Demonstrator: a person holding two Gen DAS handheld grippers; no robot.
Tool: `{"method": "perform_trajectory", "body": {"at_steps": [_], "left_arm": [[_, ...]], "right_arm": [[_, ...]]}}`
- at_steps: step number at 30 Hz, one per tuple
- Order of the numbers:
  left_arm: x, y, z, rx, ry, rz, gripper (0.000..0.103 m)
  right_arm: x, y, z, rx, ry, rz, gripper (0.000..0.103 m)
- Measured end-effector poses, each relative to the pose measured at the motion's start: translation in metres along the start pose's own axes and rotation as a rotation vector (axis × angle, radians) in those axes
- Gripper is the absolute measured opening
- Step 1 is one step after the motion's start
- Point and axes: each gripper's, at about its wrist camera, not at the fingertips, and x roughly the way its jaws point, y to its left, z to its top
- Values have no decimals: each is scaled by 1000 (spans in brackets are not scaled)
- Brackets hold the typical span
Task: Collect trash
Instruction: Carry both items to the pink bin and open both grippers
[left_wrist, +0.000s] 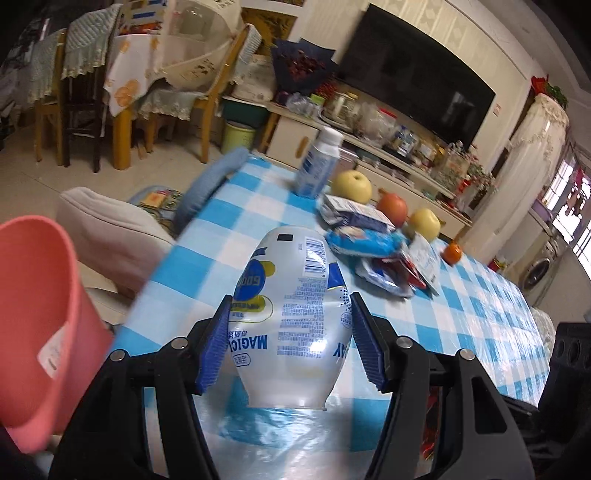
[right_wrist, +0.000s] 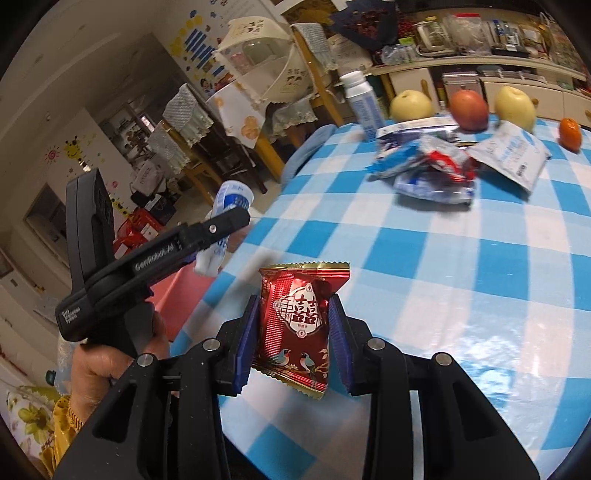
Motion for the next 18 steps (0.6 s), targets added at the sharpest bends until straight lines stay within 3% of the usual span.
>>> {"method": "perform_trajectory", "body": {"at_steps": [8, 18], "left_arm": [[-43, 57, 23, -70, -83, 122, 62], [-78, 142, 36, -198, -131, 278, 62]], "right_arm": [[31, 73, 12, -70, 14, 71, 38], [90, 164, 34, -193, 58, 152, 38]]}}
